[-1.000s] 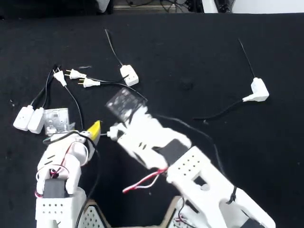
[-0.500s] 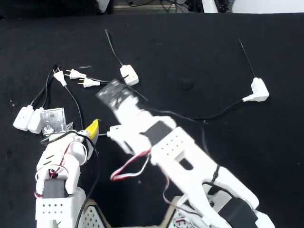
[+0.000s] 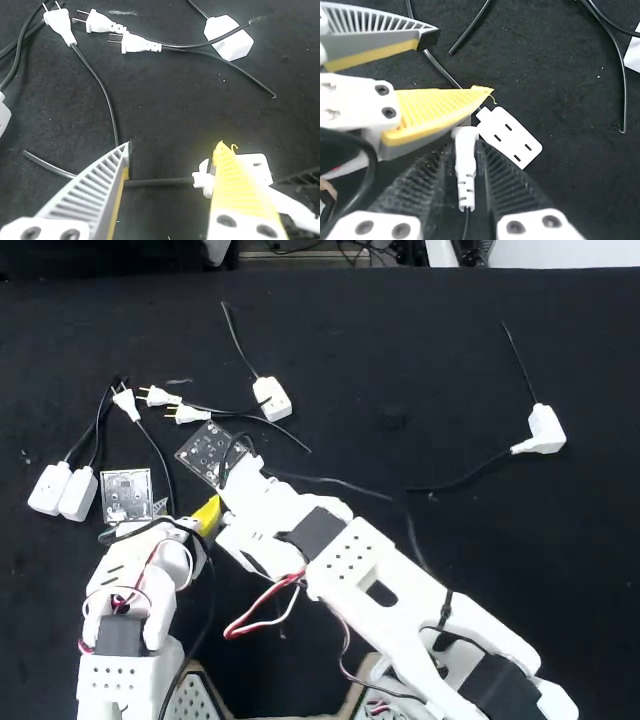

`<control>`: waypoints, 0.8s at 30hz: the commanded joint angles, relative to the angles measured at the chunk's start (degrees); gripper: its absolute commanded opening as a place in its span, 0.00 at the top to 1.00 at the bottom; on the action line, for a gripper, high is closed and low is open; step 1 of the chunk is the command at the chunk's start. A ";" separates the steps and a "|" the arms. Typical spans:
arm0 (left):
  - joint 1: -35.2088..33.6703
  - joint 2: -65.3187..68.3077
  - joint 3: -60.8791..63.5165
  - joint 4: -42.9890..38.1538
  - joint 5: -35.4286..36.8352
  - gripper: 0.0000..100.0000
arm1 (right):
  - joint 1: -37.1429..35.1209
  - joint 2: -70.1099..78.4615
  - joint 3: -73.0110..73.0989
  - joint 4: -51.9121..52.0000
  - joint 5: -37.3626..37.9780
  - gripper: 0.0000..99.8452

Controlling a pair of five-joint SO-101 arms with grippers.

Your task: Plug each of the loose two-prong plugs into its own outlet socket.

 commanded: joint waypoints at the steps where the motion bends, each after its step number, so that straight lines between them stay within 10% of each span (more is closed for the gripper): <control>1: 0.84 -0.09 -0.22 -0.97 0.09 0.73 | -0.44 -4.97 0.84 -1.67 -0.62 0.99; 24: -4.62 0.53 -5.05 4.04 -3.16 0.73 | 15.82 12.70 -19.12 22.68 0.09 0.99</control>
